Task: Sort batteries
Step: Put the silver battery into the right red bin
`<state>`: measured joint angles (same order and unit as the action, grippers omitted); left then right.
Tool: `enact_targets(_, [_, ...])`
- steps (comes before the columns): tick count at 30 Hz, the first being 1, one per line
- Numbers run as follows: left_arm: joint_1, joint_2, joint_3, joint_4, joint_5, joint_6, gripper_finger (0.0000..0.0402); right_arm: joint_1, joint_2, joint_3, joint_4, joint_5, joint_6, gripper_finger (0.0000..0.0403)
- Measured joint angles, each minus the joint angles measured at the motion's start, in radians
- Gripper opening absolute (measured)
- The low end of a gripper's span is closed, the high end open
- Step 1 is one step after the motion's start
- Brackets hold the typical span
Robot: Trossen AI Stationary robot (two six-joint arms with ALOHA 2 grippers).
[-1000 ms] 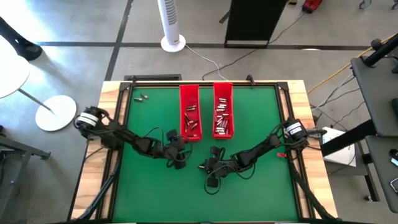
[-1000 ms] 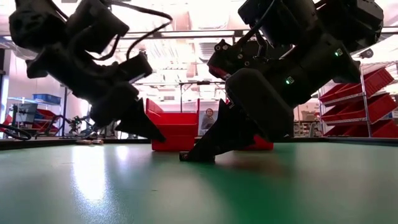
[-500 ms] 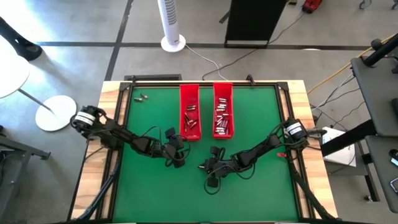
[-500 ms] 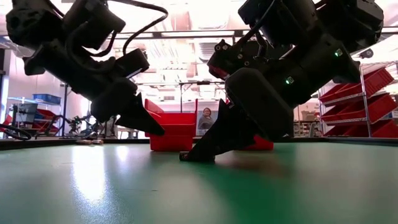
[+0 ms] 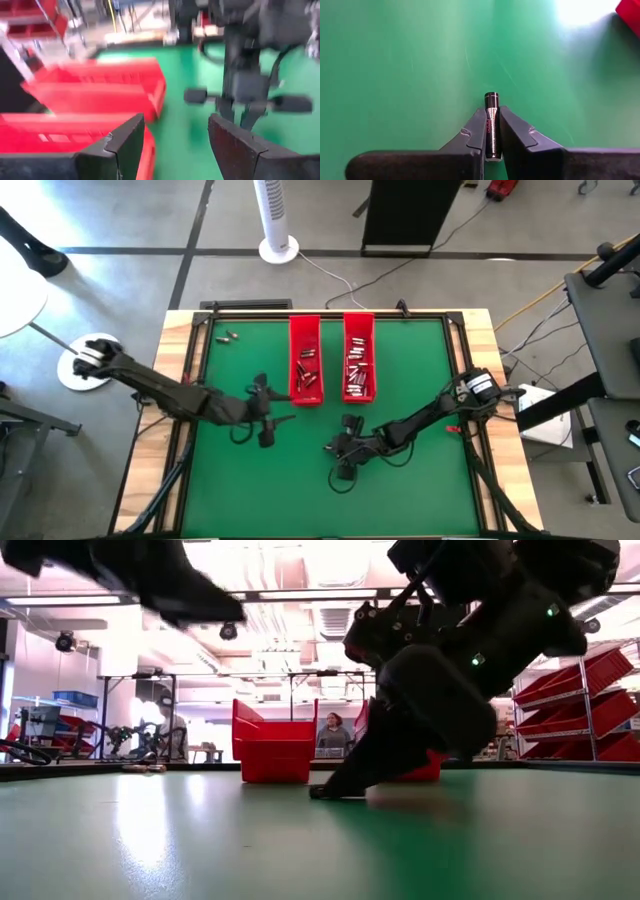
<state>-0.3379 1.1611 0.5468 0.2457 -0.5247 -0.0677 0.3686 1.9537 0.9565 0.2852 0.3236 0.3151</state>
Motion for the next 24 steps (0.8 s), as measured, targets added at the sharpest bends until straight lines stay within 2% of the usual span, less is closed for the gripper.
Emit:
enact_targets(4, [0.0, -0.128, 0.0, 0.005, -0.036, 0.094, 0.0199, 0.0, -0.04, 0.02, -0.109, -0.003, -0.004, 0.0028])
enact_targets(9, [0.0, -0.207, 0.0, 0.017, -0.052, 0.141, 0.0199, 0.0, -0.056, 0.082, -0.26, -0.003, -0.01, 0.0028])
enact_targets(15, [-0.008, -0.179, -0.011, -0.015, -0.013, 0.093, 0.0199, 0.0, -0.059, 0.245, -0.52, -0.045, -0.003, 0.0028])
enact_targets(24, [-0.008, -0.127, -0.004, -0.029, -0.015, 0.119, 0.0199, -0.001, -0.066, 0.45, -0.923, -0.047, -0.03, 0.0028])
